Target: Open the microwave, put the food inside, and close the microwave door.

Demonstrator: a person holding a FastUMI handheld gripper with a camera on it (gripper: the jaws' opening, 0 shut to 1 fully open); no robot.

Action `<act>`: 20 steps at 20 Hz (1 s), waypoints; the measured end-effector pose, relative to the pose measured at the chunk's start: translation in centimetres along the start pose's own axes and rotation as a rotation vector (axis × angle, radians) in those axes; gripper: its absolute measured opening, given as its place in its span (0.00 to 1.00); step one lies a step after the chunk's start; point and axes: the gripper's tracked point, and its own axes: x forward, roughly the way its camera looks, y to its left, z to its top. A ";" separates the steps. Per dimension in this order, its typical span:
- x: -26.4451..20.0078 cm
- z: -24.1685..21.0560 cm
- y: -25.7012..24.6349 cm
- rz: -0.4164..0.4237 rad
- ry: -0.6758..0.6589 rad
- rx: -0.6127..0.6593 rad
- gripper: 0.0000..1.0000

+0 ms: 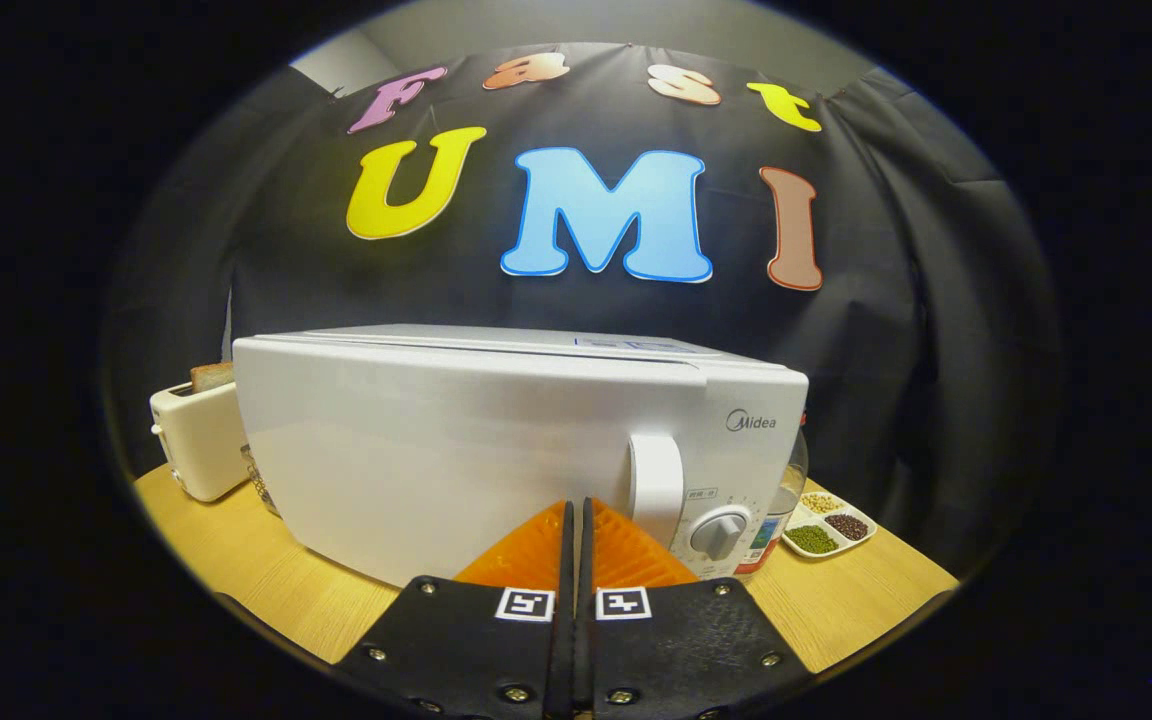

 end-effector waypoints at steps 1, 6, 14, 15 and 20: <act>0.5 0.0 0.1 -0.010 0.003 -0.006 0.01; 1.2 0.6 -0.5 -0.029 -0.015 -0.004 0.02; -2.6 1.2 0.3 -0.013 0.002 -0.019 0.01; -3.9 2.0 0.6 -0.001 -0.005 -0.009 0.01; -11.4 7.5 1.7 0.055 -0.064 0.034 0.01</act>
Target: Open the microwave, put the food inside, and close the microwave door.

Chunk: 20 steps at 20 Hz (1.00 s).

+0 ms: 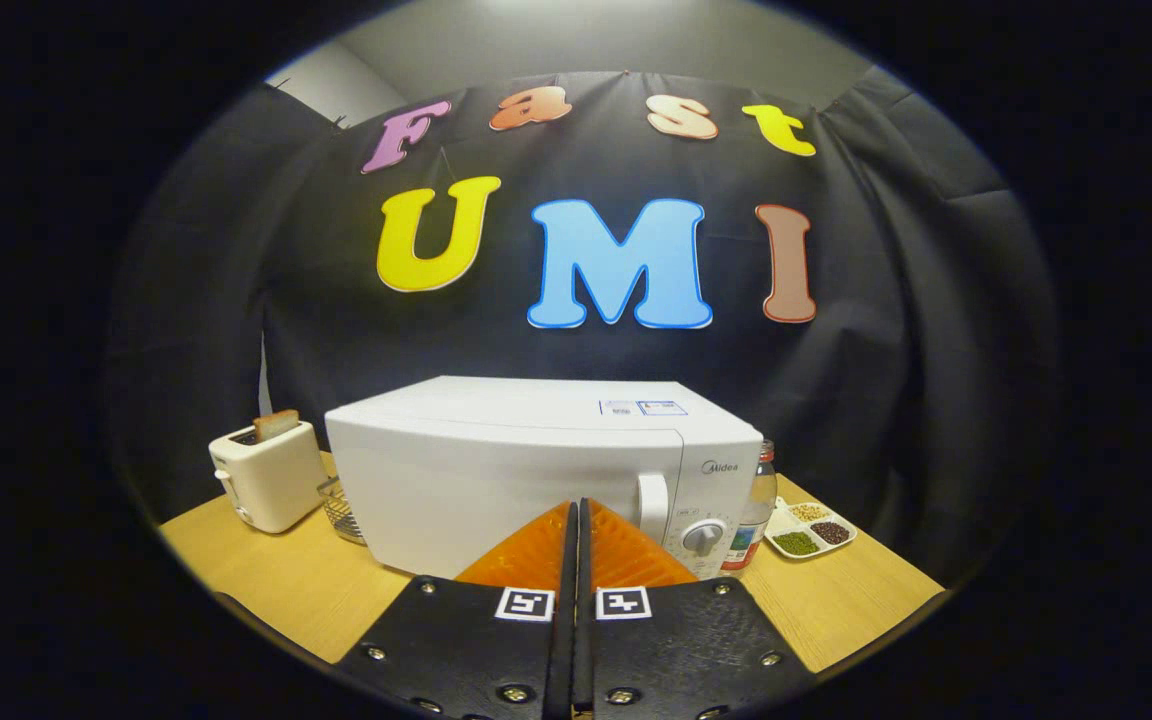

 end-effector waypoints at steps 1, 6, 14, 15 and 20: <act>-1.3 1.2 0.2 0.005 -0.004 0.007 0.01; -6.4 7.9 -0.2 -0.025 -0.080 0.003 0.02; -11.5 14.8 0.5 -0.060 -0.169 -0.018 0.50; -12.3 15.4 0.7 -0.061 -0.179 -0.023 0.58; -14.6 17.4 2.3 -0.039 -0.205 -0.018 0.97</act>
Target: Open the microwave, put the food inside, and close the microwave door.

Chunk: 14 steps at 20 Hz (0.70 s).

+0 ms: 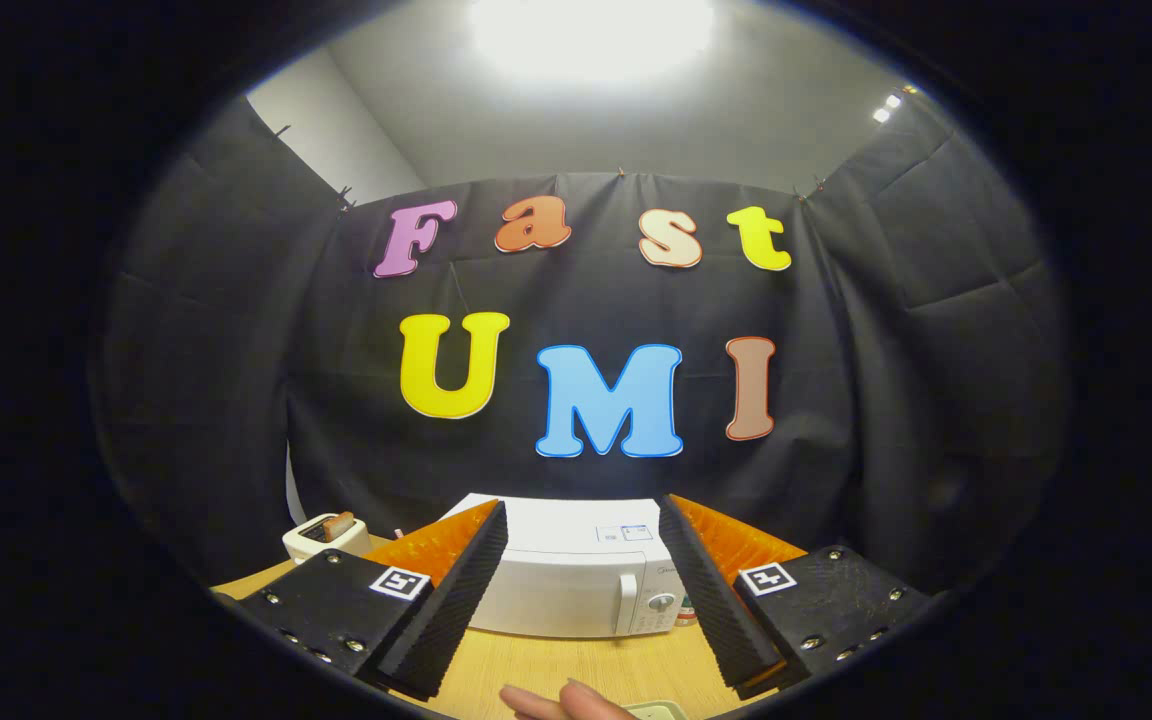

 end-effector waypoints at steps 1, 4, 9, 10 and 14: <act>-0.3 0.5 0.1 0.005 -0.010 -0.009 0.97; -0.6 1.5 -0.1 -0.003 -0.035 -0.034 0.95; -0.5 1.1 0.2 0.029 -0.023 -0.018 0.95; -0.4 1.1 0.2 0.032 -0.025 -0.022 0.95; -0.2 0.7 0.5 0.052 -0.012 0.000 0.96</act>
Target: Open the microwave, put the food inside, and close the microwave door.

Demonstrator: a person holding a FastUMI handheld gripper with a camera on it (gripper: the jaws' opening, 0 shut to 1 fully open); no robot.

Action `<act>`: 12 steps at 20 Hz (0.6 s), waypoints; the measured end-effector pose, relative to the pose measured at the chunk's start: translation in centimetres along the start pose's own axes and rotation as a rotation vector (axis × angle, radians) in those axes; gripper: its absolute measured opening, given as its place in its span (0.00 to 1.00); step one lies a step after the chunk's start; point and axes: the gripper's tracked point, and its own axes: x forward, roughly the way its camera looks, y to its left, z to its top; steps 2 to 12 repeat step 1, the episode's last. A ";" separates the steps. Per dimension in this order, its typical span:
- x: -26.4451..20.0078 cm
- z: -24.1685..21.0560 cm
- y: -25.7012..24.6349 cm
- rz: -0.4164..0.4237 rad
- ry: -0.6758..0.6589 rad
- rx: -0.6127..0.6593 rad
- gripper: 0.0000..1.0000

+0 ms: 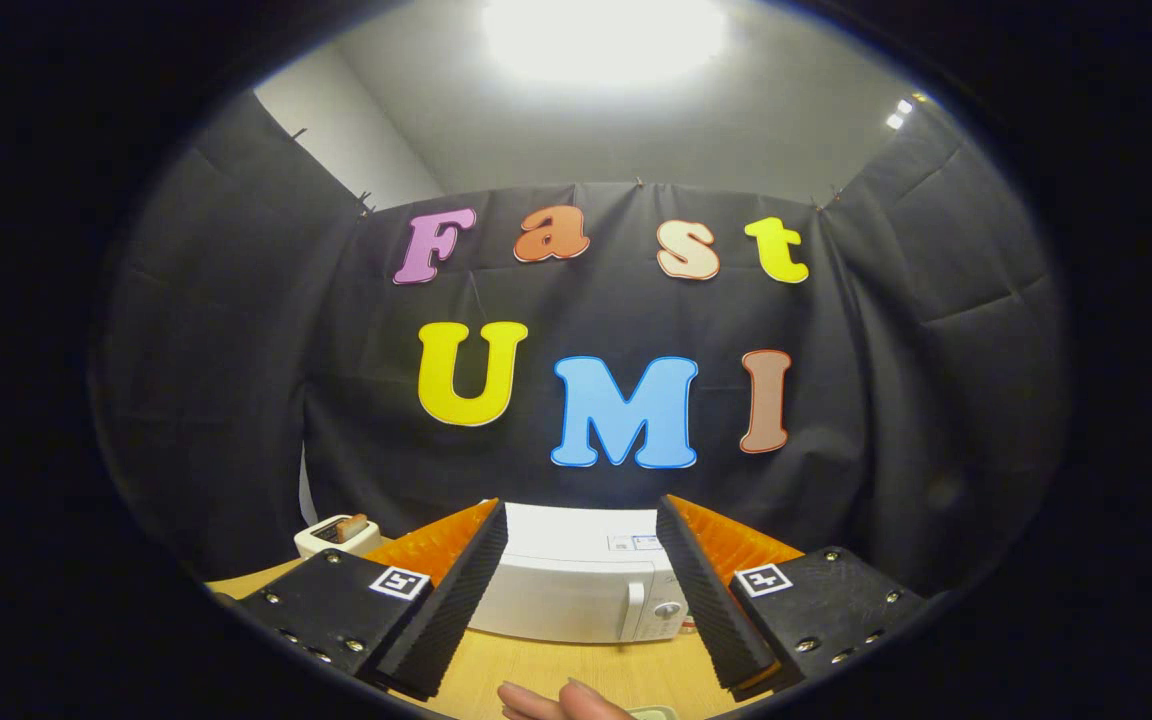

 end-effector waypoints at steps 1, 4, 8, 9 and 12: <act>0.1 -0.1 0.0 0.006 0.002 0.006 0.95; 0.1 -0.1 0.0 0.006 0.002 0.006 0.95; 0.1 -0.1 0.0 0.006 0.002 0.006 0.95; 0.1 -0.1 0.0 0.006 0.002 0.006 0.95; 0.1 -0.1 0.0 0.006 0.002 0.006 0.95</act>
